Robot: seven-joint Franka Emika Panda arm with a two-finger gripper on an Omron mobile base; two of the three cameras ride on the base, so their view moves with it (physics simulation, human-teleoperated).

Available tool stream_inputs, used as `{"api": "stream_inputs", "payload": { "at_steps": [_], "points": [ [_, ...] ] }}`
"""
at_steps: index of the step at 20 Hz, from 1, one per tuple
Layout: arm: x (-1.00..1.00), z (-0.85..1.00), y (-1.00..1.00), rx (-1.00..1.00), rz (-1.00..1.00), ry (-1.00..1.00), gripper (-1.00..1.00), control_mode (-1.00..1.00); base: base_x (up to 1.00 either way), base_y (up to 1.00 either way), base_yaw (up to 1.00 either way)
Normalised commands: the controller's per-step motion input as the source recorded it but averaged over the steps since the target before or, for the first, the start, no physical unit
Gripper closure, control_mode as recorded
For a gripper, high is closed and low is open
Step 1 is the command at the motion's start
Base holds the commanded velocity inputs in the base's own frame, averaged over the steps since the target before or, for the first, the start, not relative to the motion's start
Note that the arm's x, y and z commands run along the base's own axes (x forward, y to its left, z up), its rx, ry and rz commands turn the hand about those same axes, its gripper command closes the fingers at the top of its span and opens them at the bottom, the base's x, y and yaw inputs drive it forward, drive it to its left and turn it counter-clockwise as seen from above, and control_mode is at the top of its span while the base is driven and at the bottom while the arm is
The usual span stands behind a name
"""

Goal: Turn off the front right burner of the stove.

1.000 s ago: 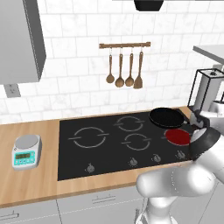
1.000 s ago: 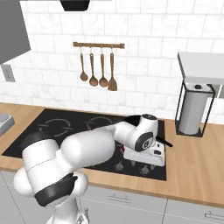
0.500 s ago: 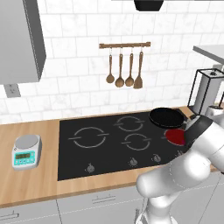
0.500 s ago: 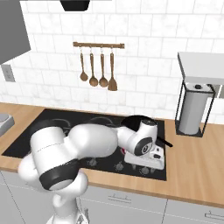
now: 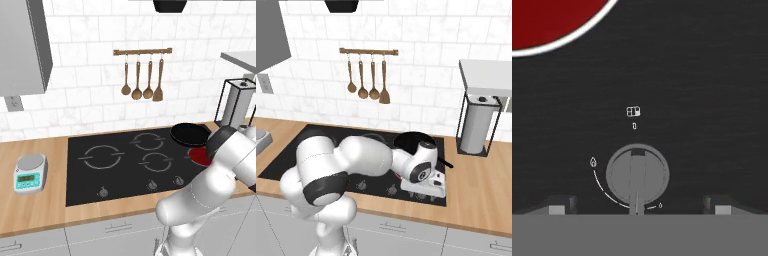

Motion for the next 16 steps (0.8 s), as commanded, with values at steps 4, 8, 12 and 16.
{"api": "stream_inputs", "payload": {
  "at_steps": [4, 8, 12, 16],
  "points": [
    [0.23, -0.07, -0.01, 0.00, 0.00, 0.00, -1.00, -1.00, 0.00, 0.00, 0.00],
    [0.32, -0.09, -0.05, 0.00, 0.00, -0.01, -1.00, -1.00, 0.00, 0.00, 0.00],
    [0.04, -0.13, -0.03, 0.00, 0.00, -0.03, -1.00, -1.00, 0.00, 0.00, 0.00],
    [-0.04, -0.03, 0.00, 0.00, 0.00, -0.02, 1.00, -1.00, 0.00, 0.00, 0.00]
  ]
}}
